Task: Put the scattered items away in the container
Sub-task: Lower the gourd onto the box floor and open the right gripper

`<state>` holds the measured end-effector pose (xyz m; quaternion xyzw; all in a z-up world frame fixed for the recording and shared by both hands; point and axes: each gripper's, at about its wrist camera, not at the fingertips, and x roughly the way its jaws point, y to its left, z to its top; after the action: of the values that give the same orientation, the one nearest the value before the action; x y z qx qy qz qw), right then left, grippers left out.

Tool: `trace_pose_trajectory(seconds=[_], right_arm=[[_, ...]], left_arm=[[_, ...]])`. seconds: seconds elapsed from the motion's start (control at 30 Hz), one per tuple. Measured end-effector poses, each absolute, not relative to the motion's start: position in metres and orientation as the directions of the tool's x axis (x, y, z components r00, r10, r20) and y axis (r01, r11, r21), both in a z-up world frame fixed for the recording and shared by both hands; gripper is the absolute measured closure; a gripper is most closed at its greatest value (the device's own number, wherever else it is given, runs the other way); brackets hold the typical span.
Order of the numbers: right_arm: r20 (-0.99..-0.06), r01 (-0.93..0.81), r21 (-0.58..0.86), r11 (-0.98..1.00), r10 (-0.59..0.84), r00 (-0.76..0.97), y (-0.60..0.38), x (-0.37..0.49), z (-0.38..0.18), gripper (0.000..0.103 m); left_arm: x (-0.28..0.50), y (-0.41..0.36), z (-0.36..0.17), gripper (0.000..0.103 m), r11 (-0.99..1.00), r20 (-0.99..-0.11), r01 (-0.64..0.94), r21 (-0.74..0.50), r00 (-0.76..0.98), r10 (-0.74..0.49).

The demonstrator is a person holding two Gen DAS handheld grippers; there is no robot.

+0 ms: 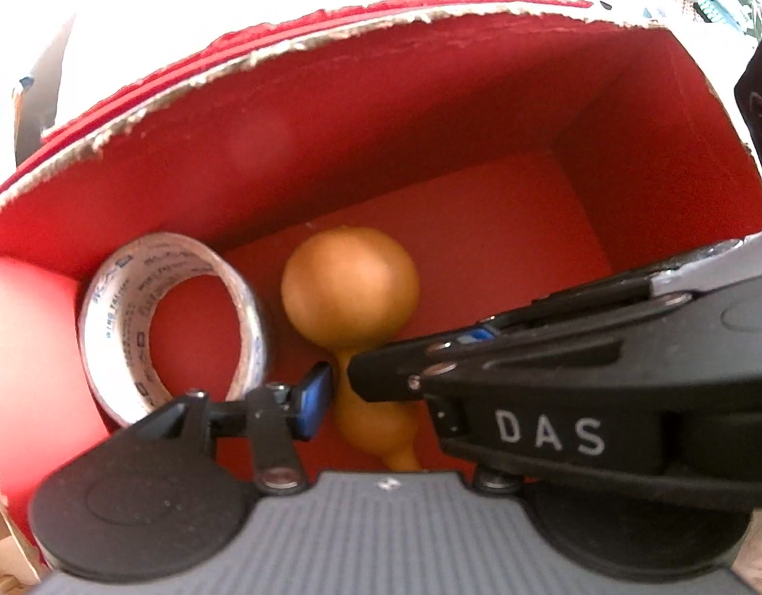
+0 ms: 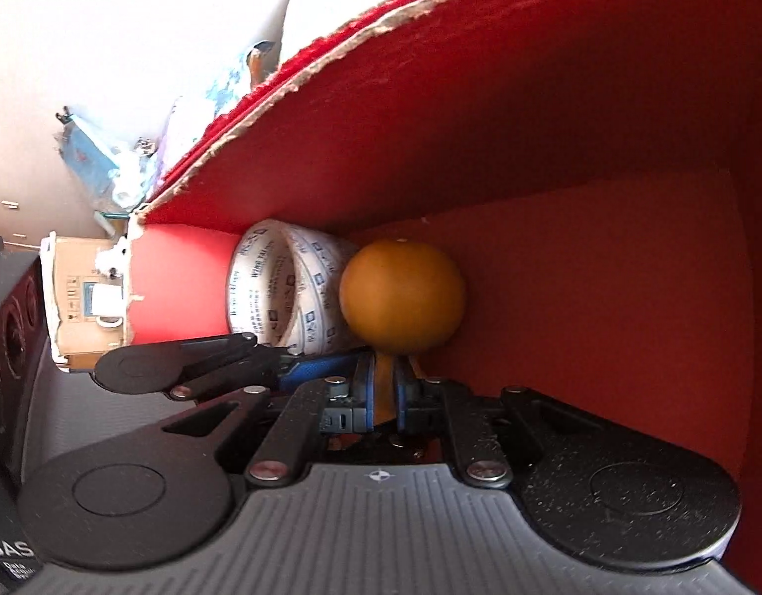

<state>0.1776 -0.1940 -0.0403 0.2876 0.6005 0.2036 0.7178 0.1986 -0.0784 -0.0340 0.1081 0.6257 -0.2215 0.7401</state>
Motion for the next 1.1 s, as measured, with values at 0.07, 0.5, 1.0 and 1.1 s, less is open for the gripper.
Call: trace_pose_trajectory(seconds=[0.07, 0.5, 1.0, 1.1], right_arm=[[-0.74, 0.046, 0.661, 0.749, 0.641, 0.202, -0.196, 0.175, -0.04, 0.092], [-0.69, 0.073, 0.699, 0.711, 0.645, 0.329, -0.226, 0.152, -0.034, 0.082], [-0.782, 0.235, 0.62, 0.749, 0.565, 0.261, -0.245, 0.148, -0.058, 0.083], [-0.797, 0.194, 0.598, 0.778, 0.55, 0.249, -0.241, 0.148, -0.057, 0.082]], left_arm=[[0.197, -0.077, -0.033, 0.051, 0.882, -0.972, 0.456, -0.118, 0.127, -0.196], [0.188, -0.066, -0.026, 0.038, 0.902, -0.958, 0.414, -0.124, 0.185, -0.217], [0.179, -0.063, -0.021, 0.043, 0.902, -0.952, 0.423, -0.082, 0.234, -0.196], [0.178, -0.063, -0.021, 0.043, 0.901, -0.954, 0.428, -0.072, 0.234, -0.188]])
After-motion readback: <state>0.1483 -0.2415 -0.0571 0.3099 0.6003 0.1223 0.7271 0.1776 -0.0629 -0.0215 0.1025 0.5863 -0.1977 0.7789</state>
